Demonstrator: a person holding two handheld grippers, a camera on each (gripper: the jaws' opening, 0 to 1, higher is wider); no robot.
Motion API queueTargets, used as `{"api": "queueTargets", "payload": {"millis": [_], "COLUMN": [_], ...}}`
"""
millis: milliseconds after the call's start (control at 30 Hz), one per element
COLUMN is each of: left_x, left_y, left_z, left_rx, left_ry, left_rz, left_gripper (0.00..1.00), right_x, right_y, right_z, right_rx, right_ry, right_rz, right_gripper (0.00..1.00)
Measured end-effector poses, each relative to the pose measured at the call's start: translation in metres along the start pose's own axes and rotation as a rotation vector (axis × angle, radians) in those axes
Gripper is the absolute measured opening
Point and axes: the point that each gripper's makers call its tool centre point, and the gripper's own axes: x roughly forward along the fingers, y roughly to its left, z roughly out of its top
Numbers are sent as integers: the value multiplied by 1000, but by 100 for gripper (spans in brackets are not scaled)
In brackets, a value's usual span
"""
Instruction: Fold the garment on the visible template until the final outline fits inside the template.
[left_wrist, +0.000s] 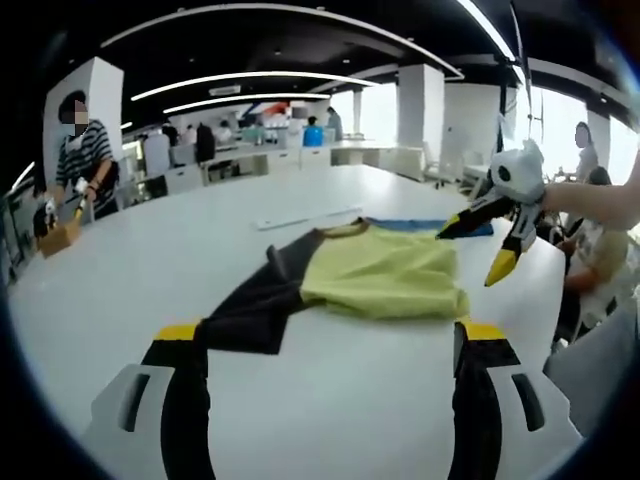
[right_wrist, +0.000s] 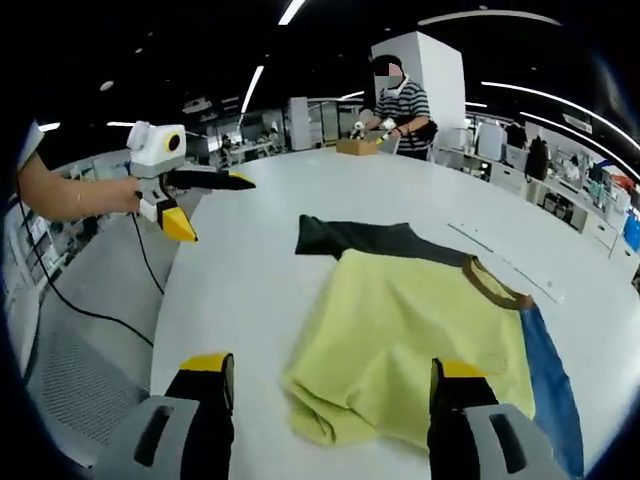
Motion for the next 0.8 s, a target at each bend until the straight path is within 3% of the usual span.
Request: {"api": "queueTargets", "payload": {"millis": [300,533,800], "left_x": [-4,-6,-6], "left_y": [0,-3,-3], "left_z": [-3,-9,-10], "left_rx": [-3,-5,-21], "left_ry": [-1,10,-4], "left_rz": [2,-3,-6], "left_gripper": [99,99,99], "right_x": [31,52,65], "right_y": [18,26,20], "right_z": [-7,-17,-24], "right_rx": [-8,21,-5], "right_ry": [33,63,89], "right_rz": [25,20,-47], "right_gripper": [67,47,33]}}
